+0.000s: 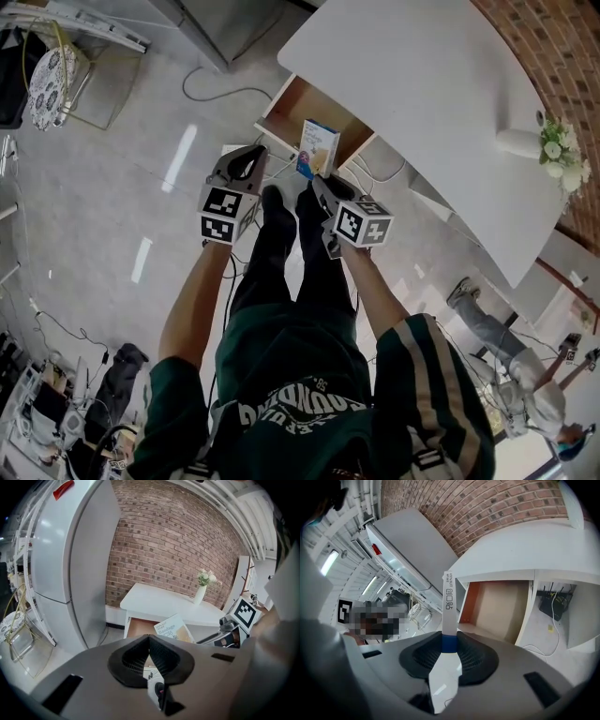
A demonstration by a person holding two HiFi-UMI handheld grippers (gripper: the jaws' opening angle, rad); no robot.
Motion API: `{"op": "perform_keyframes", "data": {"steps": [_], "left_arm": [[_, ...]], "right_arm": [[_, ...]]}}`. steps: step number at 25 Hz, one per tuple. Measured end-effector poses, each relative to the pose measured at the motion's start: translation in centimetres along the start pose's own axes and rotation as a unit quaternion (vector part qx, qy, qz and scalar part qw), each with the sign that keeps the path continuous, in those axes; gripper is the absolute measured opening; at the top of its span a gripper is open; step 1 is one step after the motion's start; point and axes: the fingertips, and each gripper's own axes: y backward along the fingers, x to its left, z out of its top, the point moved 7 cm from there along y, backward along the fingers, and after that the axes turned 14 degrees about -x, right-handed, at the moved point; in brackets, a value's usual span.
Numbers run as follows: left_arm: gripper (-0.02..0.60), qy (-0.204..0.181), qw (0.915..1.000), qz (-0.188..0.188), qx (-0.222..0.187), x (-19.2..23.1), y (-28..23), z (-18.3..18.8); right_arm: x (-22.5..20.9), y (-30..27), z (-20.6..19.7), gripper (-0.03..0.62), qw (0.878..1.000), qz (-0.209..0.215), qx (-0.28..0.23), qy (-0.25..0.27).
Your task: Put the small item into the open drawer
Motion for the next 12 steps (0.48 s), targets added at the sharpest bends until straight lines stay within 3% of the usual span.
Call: {"op": "perform_keyframes", "data": {"steps": [12], "left_arm": [[0.015,0.033,0.9991,-0.002,0.026,-0.6,-0.5,-4.8]], "right_arm": [[-2.8,-3.1,-3.6,0.114,0.996,-0.056,-0.003,-0.075]]}}
